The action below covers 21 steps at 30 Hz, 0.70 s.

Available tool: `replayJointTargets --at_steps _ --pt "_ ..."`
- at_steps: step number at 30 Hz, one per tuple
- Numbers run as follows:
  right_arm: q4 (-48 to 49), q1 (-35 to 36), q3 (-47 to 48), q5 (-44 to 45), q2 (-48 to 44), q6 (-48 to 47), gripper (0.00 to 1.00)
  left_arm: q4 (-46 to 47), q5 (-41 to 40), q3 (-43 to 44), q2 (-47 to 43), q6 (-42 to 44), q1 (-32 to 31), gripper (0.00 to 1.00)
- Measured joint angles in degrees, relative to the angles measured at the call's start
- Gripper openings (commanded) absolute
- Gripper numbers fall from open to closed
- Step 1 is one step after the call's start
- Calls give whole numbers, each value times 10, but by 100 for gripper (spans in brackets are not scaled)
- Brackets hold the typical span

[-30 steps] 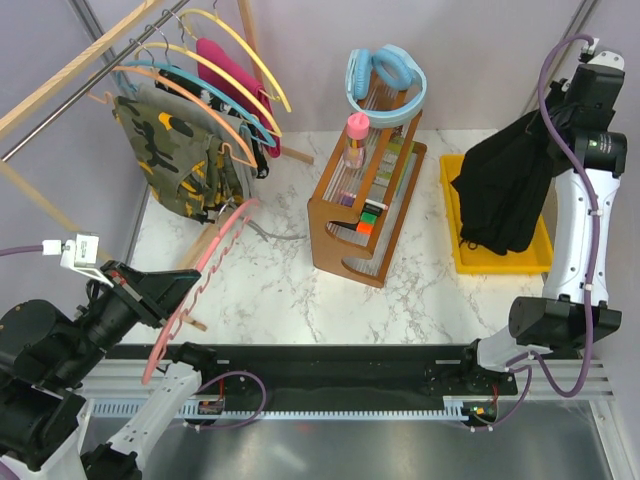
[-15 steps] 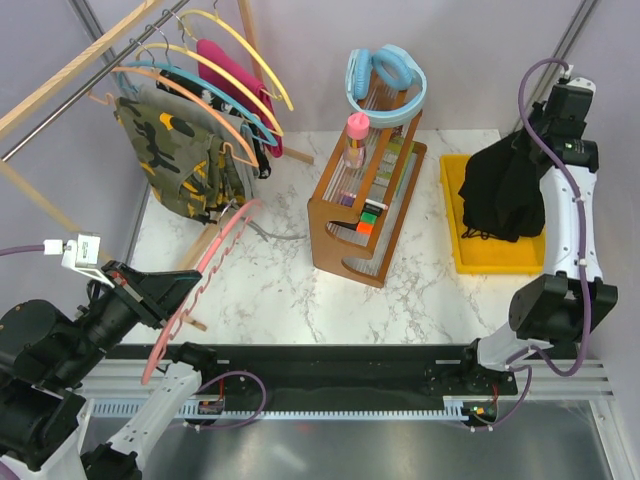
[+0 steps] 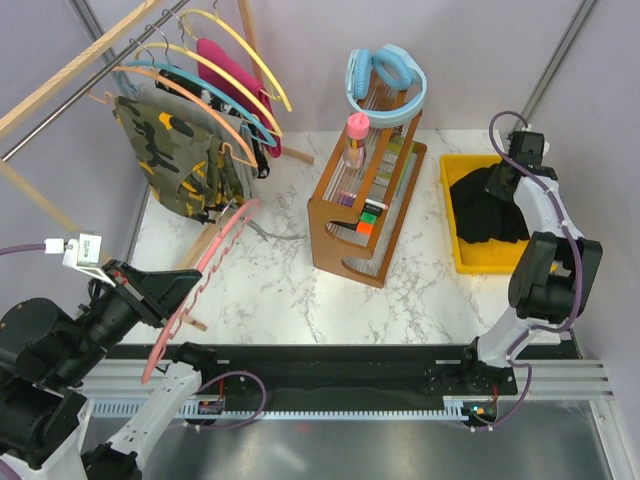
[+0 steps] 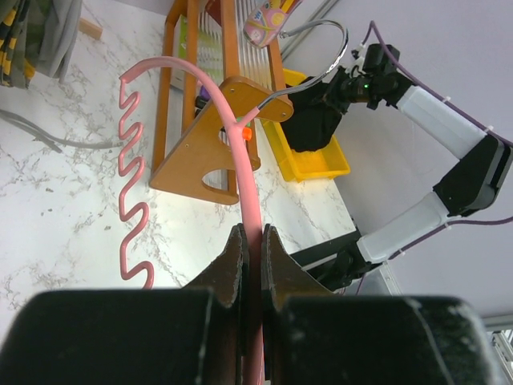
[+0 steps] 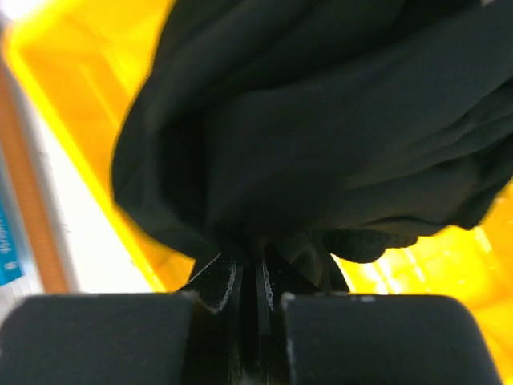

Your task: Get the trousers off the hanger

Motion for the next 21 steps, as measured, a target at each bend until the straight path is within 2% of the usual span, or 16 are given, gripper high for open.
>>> replayJointTargets --at_steps 3,4,6,7,9,10,17,21 --pt "7 0 -10 -10 29 6 13 0 2 0 2 0 0 2" --pt "10 0 -12 -11 39 6 23 0 3 0 3 -1 0 2" --pt "12 0 -15 -11 57 7 36 2 6 -4 4 -2 0 2" --pt "12 0 -16 -11 66 6 52 3 7 -7 4 -3 0 2" --pt "8 0 -15 -5 89 1 73 3 11 -13 4 -5 0 2" --pt "0 0 -12 1 99 -2 98 3 12 -15 4 -5 0 2" --pt "-82 14 27 69 89 4 98 5 -5 -15 1 -7 0 2" --pt "-150 66 86 153 47 28 98 4 -35 -15 1 -16 0 2"
